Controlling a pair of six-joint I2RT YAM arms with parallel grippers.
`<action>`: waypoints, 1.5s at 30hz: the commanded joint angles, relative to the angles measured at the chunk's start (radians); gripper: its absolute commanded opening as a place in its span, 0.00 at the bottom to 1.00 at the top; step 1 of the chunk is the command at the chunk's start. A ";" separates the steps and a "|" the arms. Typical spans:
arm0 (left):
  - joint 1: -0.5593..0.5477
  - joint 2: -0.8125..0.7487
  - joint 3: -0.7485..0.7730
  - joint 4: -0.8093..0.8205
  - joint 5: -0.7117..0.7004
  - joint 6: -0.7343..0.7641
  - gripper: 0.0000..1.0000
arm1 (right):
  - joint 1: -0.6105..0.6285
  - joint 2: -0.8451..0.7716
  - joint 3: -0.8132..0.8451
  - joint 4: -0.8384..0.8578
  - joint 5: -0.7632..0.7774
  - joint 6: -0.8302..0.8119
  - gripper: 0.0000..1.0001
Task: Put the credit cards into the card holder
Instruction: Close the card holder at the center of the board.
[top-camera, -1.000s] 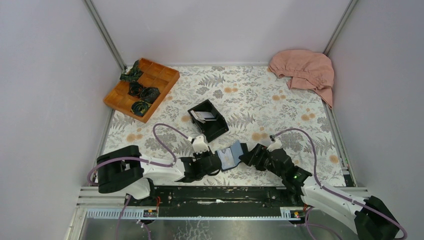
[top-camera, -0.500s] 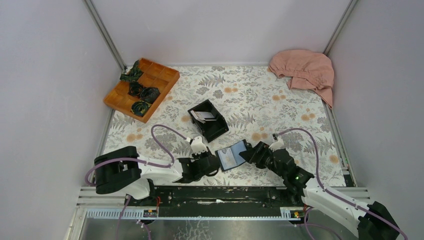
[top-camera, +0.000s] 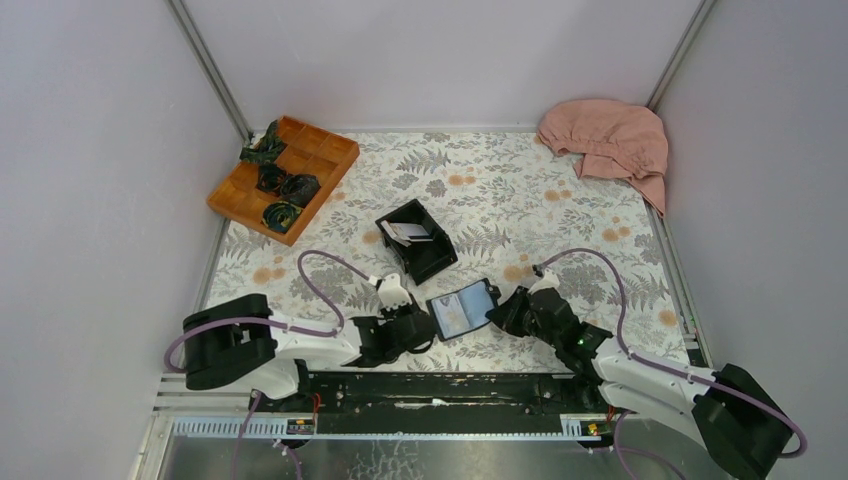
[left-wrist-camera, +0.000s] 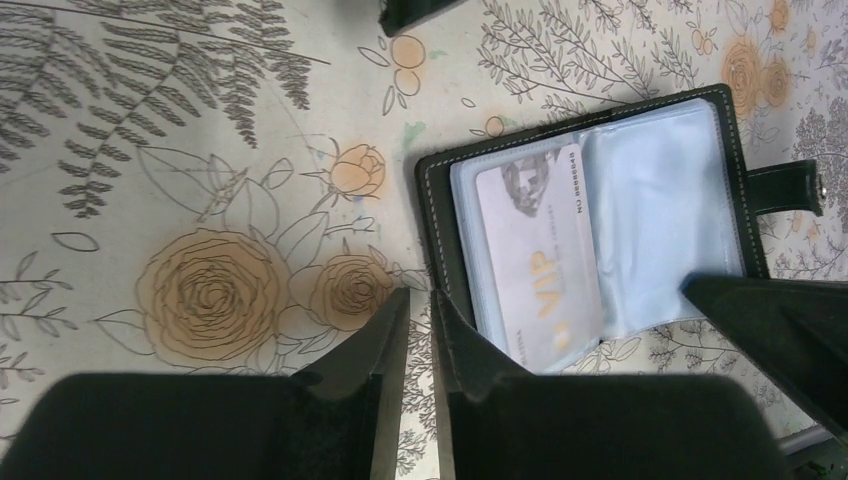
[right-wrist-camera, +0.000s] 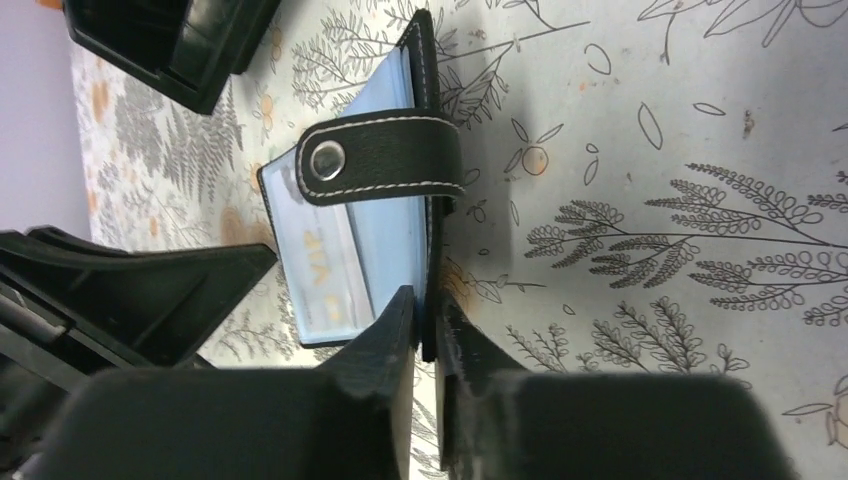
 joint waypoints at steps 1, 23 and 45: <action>-0.008 -0.019 -0.068 -0.080 -0.016 -0.026 0.22 | 0.005 0.018 0.056 0.018 0.052 -0.018 0.05; -0.021 -0.063 -0.399 0.668 0.024 -0.020 0.55 | 0.004 -0.183 -0.076 0.089 0.099 0.435 0.00; -0.007 0.183 -0.388 1.021 0.022 -0.052 0.66 | 0.005 -0.208 -0.129 0.142 0.017 0.576 0.00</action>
